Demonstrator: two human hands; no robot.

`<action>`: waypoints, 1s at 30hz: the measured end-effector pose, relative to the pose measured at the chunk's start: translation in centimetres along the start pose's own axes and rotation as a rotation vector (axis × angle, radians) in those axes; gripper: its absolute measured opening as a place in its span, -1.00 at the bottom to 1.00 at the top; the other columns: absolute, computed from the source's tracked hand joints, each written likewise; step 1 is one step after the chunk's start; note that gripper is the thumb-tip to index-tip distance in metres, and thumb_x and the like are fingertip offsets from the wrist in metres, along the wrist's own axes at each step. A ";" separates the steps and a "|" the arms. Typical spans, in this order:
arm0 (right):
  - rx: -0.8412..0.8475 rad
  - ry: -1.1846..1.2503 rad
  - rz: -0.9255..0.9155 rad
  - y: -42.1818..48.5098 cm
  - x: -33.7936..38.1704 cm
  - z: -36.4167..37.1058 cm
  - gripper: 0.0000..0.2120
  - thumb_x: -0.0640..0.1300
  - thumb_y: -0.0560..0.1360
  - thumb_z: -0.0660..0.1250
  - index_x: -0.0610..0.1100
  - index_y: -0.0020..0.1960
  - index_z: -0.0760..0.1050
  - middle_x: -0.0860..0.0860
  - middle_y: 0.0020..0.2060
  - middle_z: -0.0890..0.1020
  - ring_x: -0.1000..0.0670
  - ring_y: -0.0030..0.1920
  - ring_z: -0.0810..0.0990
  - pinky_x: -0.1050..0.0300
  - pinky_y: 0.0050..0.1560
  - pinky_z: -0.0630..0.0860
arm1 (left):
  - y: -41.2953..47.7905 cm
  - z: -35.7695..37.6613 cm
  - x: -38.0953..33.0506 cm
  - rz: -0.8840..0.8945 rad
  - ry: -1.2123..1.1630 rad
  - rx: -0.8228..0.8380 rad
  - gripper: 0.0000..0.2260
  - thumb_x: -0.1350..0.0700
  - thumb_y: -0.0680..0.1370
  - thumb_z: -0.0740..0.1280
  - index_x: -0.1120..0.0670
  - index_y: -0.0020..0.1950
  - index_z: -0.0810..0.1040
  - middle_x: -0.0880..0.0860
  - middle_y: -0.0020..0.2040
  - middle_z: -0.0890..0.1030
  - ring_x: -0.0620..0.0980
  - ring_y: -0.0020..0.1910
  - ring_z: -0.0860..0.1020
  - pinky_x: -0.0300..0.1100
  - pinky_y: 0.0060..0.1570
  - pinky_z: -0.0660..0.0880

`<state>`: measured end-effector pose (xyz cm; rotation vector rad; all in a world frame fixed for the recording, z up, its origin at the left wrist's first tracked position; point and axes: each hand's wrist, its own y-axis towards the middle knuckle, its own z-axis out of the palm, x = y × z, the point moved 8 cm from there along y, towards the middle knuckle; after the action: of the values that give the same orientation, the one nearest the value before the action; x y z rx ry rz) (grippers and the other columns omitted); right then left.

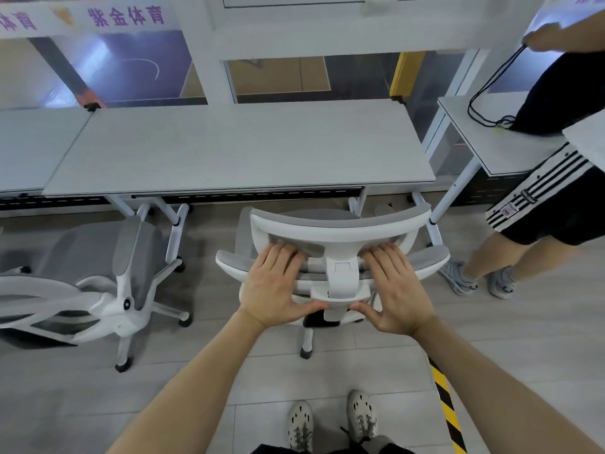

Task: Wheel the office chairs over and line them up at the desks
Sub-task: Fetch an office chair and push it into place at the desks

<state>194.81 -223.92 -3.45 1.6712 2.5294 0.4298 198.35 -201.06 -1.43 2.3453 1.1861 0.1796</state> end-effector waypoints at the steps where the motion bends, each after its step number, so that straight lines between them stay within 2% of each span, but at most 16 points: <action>1: 0.001 0.000 -0.005 0.0 -0.3 -0.1 -0.07 0.45 0.55 0.35 -0.29 0.56 0.42 -0.22 0.47 0.49 -0.34 0.53 0.44 -0.35 0.66 0.24 | 0.2 0.0 -0.2 -0.003 -0.005 -0.008 -0.15 -0.57 0.46 0.41 0.19 0.31 0.66 0.14 0.24 0.63 0.25 0.24 0.60 0.14 0.46 0.47; 16: 0.013 0.061 -0.016 -0.1 -1.3 -0.2 -0.07 0.44 0.58 0.35 -0.26 0.63 0.34 -0.17 0.52 0.45 -0.28 0.58 0.40 -0.30 0.70 0.19 | 0.5 0.3 -1.1 -0.041 0.035 0.081 -0.09 -0.61 0.46 0.36 0.18 0.39 0.60 0.12 0.31 0.60 0.23 0.33 0.56 0.17 0.56 0.40; 20: 0.060 0.023 0.003 -0.2 -1.5 -0.1 -0.06 0.50 0.60 0.26 -0.21 0.66 0.30 -0.15 0.56 0.42 -0.26 0.62 0.34 -0.27 0.72 0.16 | 0.7 0.1 -1.1 -0.048 0.040 0.123 -0.09 -0.60 0.47 0.36 0.17 0.42 0.57 0.12 0.33 0.57 0.23 0.37 0.52 0.17 0.56 0.39; 25: 0.096 -0.001 -0.010 -0.2 -1.6 -0.5 -0.02 0.56 0.60 0.18 -0.15 0.72 0.23 -0.11 0.62 0.38 -0.20 0.67 0.29 -0.22 0.75 0.13 | 0.3 -0.6 -1.8 -0.089 0.062 0.238 -0.10 -0.59 0.53 0.31 0.12 0.55 0.49 0.07 0.46 0.51 0.15 0.50 0.45 0.11 0.63 0.33; 28: 0.105 -0.006 -0.071 0.1 -1.8 -0.6 -0.04 0.53 0.62 0.16 -0.15 0.72 0.22 -0.12 0.63 0.37 -0.19 0.66 0.30 -0.22 0.76 0.12 | -0.1 -1.6 -2.5 -0.169 0.095 0.285 -0.17 -0.55 0.56 0.32 0.05 0.58 0.47 0.02 0.52 0.49 0.08 0.56 0.42 0.06 0.67 0.31; 30: 0.110 0.003 -0.126 0.5 -1.9 -0.9 -0.07 0.51 0.63 0.12 -0.16 0.72 0.23 -0.13 0.63 0.39 -0.19 0.65 0.32 -0.20 0.77 0.10 | -0.8 -2.6 -3.2 -0.277 0.114 0.268 -0.32 -0.44 0.58 0.40 0.00 0.51 0.54 0.00 0.49 0.54 0.05 0.52 0.47 0.00 0.61 0.38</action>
<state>195.87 -225.65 -2.66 1.5339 2.6870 0.2883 194.90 -202.22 0.73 2.3850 1.6659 0.0616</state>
